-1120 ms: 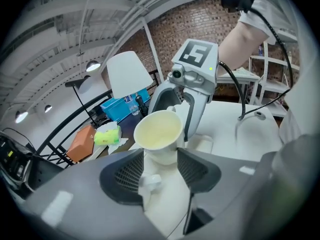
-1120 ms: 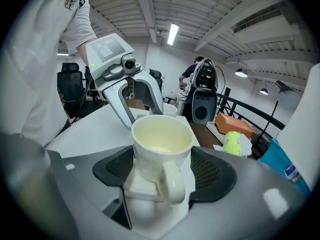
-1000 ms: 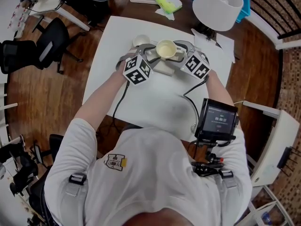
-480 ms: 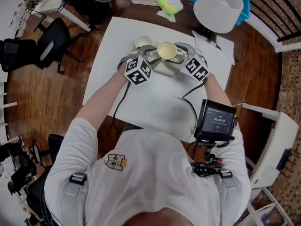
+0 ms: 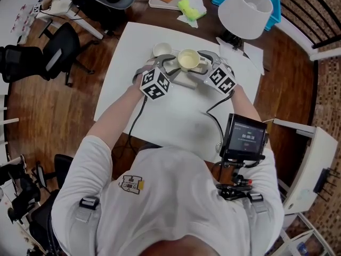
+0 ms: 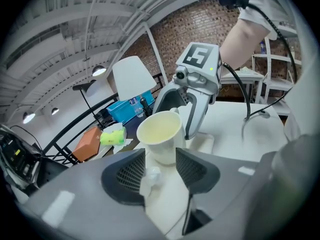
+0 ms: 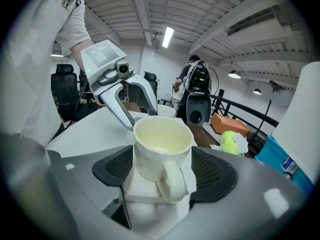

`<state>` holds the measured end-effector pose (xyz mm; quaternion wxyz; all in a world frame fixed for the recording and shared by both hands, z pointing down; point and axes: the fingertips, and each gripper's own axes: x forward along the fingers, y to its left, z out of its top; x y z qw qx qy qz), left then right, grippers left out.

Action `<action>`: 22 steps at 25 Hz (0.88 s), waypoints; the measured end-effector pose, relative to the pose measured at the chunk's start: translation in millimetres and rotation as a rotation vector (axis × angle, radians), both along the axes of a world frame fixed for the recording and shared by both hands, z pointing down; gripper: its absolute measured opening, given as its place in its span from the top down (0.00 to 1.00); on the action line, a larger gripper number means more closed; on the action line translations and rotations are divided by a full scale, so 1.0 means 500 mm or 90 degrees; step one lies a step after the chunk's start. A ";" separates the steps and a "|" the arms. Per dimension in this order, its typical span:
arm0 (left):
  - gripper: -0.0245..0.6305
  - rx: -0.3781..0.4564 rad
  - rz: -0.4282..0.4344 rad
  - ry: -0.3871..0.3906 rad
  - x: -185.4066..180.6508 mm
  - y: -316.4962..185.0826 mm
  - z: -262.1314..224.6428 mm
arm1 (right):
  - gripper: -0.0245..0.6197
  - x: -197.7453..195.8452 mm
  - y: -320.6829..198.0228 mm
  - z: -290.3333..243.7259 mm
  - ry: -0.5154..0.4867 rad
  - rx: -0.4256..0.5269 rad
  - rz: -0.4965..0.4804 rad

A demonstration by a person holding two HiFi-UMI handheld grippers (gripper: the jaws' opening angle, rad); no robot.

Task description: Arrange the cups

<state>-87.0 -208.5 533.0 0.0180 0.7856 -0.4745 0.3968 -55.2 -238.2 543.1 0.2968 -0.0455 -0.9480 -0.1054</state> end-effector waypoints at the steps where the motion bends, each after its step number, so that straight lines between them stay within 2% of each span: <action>1: 0.67 0.006 -0.002 0.004 -0.002 0.005 -0.004 | 0.40 0.003 0.002 -0.006 -0.002 0.000 0.003; 5: 0.67 0.027 -0.008 0.031 -0.014 0.013 -0.013 | 0.40 0.019 -0.006 -0.017 -0.014 -0.001 0.036; 9: 0.71 0.055 -0.033 0.090 -0.031 0.041 -0.022 | 0.40 0.046 -0.013 -0.033 -0.032 -0.006 0.094; 14: 0.73 0.047 -0.054 0.161 -0.037 0.086 0.019 | 0.41 0.069 -0.001 -0.031 -0.048 -0.019 0.149; 22: 0.74 -0.005 0.021 0.227 0.041 0.246 0.066 | 0.47 0.156 0.175 -0.043 -0.067 -0.050 0.277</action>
